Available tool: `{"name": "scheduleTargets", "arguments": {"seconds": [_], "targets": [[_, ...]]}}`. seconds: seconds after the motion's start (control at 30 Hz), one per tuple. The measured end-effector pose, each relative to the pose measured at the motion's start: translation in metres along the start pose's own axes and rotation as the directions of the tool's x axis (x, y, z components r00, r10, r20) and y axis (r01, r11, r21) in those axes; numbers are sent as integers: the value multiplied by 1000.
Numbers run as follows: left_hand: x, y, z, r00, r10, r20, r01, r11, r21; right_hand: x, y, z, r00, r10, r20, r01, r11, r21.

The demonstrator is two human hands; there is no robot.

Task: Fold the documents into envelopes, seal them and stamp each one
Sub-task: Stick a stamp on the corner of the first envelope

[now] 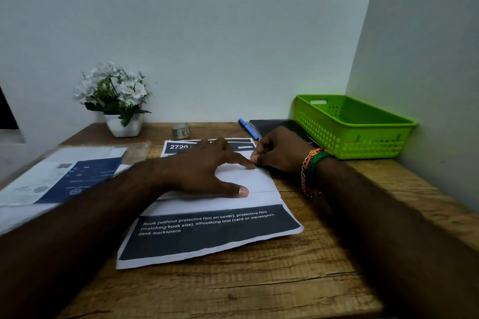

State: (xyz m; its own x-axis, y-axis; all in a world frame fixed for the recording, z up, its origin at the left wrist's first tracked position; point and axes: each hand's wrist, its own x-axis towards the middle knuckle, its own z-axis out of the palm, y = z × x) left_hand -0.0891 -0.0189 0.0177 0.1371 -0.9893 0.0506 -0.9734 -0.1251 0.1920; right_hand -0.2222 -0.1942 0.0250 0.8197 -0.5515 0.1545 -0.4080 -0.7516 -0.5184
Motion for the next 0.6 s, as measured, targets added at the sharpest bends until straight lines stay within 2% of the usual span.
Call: {"name": "scheduleTargets", "arguments": {"seconds": [0.2,0.33,0.5,0.6], "targets": [[0,1,0,1000,-16,15,16,1000,0,-1,0,1,999,-30,-29,30,1000,-10],[0,1,0,1000,-13,11,13,1000,4,1,2,1,994,23,-103,-21,1000,23],[0,1,0,999,-28,20,29,999,-15,7,13,-11,928,64,-368,2,984,178],[0,2,0,1000,-17,7,17,1000,-17,3,10,-21,947,36,-319,57,959,276]]}}
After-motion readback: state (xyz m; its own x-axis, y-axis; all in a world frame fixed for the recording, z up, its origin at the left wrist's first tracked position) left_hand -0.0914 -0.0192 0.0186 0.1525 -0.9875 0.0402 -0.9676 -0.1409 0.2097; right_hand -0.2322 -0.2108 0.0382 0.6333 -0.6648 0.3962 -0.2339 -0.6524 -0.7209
